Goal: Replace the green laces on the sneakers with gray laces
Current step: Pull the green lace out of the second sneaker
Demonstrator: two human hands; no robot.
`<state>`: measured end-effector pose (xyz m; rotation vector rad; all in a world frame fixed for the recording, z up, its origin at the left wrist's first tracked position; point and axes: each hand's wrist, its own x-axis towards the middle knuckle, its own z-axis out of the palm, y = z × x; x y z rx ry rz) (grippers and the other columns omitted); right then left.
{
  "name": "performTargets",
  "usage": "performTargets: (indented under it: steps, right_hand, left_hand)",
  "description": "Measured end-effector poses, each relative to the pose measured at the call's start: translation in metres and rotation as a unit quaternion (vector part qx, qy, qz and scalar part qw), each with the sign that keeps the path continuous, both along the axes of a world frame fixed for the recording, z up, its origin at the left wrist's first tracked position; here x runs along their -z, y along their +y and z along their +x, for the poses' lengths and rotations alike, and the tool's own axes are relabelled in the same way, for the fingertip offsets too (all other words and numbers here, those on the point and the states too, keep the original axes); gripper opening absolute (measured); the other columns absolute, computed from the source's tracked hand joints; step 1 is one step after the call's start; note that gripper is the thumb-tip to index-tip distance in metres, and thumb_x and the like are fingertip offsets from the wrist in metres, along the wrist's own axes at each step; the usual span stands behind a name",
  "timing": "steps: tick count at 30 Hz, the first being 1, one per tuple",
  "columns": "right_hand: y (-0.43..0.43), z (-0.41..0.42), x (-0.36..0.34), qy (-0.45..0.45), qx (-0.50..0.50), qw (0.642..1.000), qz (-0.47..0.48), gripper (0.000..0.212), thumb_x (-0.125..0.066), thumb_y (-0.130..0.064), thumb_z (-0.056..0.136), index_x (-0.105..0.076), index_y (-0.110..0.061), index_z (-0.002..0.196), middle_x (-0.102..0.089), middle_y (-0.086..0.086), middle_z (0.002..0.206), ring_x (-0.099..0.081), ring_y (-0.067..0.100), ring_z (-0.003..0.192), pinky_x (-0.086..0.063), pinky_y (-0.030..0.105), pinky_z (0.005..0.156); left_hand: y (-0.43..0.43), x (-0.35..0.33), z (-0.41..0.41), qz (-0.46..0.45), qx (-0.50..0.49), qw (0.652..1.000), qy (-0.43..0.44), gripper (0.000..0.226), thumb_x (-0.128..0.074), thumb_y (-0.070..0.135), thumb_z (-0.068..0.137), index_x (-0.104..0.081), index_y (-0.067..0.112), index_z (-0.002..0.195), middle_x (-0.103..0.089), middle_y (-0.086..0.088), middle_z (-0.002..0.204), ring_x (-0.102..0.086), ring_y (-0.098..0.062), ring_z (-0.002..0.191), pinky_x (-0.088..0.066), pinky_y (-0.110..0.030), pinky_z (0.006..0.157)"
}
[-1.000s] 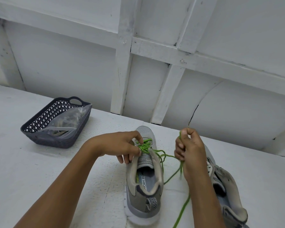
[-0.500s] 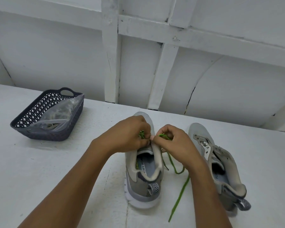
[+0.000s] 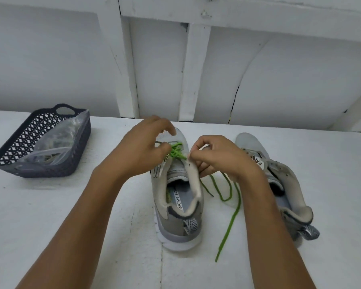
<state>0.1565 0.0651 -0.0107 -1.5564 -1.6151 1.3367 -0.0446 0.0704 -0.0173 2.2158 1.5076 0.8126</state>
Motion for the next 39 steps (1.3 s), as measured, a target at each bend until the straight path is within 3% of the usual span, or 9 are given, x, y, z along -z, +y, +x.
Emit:
performTargets:
  steps: [6, 9, 15, 20, 23, 26, 30, 34, 39]
  right_hand:
    - [0.003, -0.001, -0.001, -0.005, 0.003, 1.000, -0.004, 0.013, -0.055, -0.002, 0.086, -0.060, -0.003, 0.097, -0.069, 0.015, 0.072, -0.070, 0.028, 0.065, -0.062, 0.039, 0.065]
    - [0.002, 0.000, 0.001, -0.001, 0.015, 1.000, -0.004, 0.013, -0.055, -0.002, 0.086, -0.060, -0.002, 0.097, -0.068, 0.015, 0.072, -0.069, 0.028, 0.064, -0.062, 0.039, 0.064]
    - [-0.003, 0.006, 0.005, 0.020, 0.039, 0.999, -0.011, 0.008, -0.056, -0.001, 0.085, -0.062, -0.003, 0.090, -0.064, 0.009, 0.065, -0.065, 0.021, 0.058, -0.062, 0.038, 0.064]
    - [-0.003, 0.000, 0.004, 0.027, 0.041, 0.999, -0.010, 0.009, -0.058, -0.004, 0.084, -0.063, -0.002, 0.091, -0.068, 0.015, 0.073, -0.070, 0.026, 0.065, -0.062, 0.039, 0.067]
    - [-0.004, -0.001, 0.005, 0.022, 0.040, 0.999, -0.006, 0.007, -0.058, -0.004, 0.084, -0.063, -0.003, 0.090, -0.070, 0.015, 0.075, -0.072, 0.029, 0.070, -0.063, 0.042, 0.070]
    - [-0.006, 0.000, 0.006, 0.017, 0.045, 0.999, 0.000, 0.010, -0.057, -0.004, 0.086, -0.063, 0.000, 0.092, -0.069, 0.014, 0.075, -0.069, 0.022, 0.065, -0.063, 0.040, 0.069]
    - [-0.008, 0.001, 0.007, 0.017, 0.046, 0.999, -0.002, 0.011, -0.058, -0.005, 0.087, -0.064, 0.001, 0.095, -0.068, 0.012, 0.075, -0.066, 0.018, 0.062, -0.061, 0.034, 0.065]
    - [-0.009, 0.000, 0.007, 0.025, 0.052, 0.998, -0.003, 0.007, -0.058, -0.004, 0.087, -0.064, -0.002, 0.090, -0.066, 0.011, 0.074, -0.064, 0.017, 0.060, -0.062, 0.035, 0.067]
    - [-0.009, -0.001, 0.006, 0.024, 0.049, 0.998, -0.004, 0.007, -0.059, -0.004, 0.086, -0.064, -0.004, 0.089, -0.066, 0.009, 0.071, -0.064, 0.018, 0.061, -0.062, 0.038, 0.069]
  left_hand:
    - [-0.005, 0.007, 0.022, 0.005, 0.096, 0.993, 0.069, 0.011, -0.071, 0.029, 0.087, -0.073, 0.020, 0.094, -0.064, 0.004, 0.103, -0.058, -0.015, 0.098, -0.047, -0.036, 0.083]
    - [-0.008, -0.003, 0.016, -0.020, 0.082, 0.987, -0.136, 0.009, -0.074, 0.025, 0.087, -0.073, 0.016, 0.087, -0.072, 0.008, 0.094, -0.065, -0.010, 0.096, -0.049, -0.030, 0.090]
    - [-0.003, -0.002, 0.003, -0.160, 0.081, 0.865, -0.468, 0.013, -0.066, 0.014, 0.079, -0.057, 0.008, 0.073, -0.063, -0.008, 0.058, -0.068, -0.033, 0.070, -0.053, -0.051, 0.088]
    - [-0.004, 0.000, 0.010, -0.144, 0.054, 0.969, -0.193, 0.017, -0.073, 0.039, 0.085, -0.064, 0.028, 0.095, -0.061, 0.008, 0.066, -0.057, -0.007, 0.066, -0.043, -0.021, 0.066]
    - [-0.008, -0.002, 0.015, -0.091, 0.076, 0.993, 0.025, 0.012, -0.072, 0.039, 0.086, -0.068, 0.033, 0.095, -0.060, 0.014, 0.095, -0.054, -0.003, 0.090, -0.044, -0.027, 0.080]
    - [-0.008, -0.002, 0.020, -0.058, 0.072, 0.991, 0.095, 0.008, -0.069, 0.032, 0.089, -0.069, 0.030, 0.096, -0.057, 0.010, 0.101, -0.051, -0.011, 0.097, -0.043, -0.033, 0.086]
    - [-0.011, -0.008, 0.016, -0.092, 0.071, 0.979, -0.168, 0.005, -0.065, 0.016, 0.093, -0.065, 0.019, 0.088, -0.070, 0.009, 0.091, -0.065, -0.010, 0.094, -0.049, -0.032, 0.083]
    - [-0.011, -0.021, 0.001, -0.128, 0.083, 0.876, -0.458, 0.009, -0.056, 0.015, 0.098, -0.052, 0.014, 0.090, -0.069, -0.008, 0.069, -0.071, -0.033, 0.072, -0.056, -0.044, 0.081]
    - [-0.006, -0.016, -0.002, -0.123, 0.029, 0.914, -0.386, 0.014, -0.062, 0.016, 0.096, -0.059, 0.018, 0.083, -0.050, -0.001, 0.065, -0.039, -0.014, 0.048, -0.037, -0.026, 0.053]
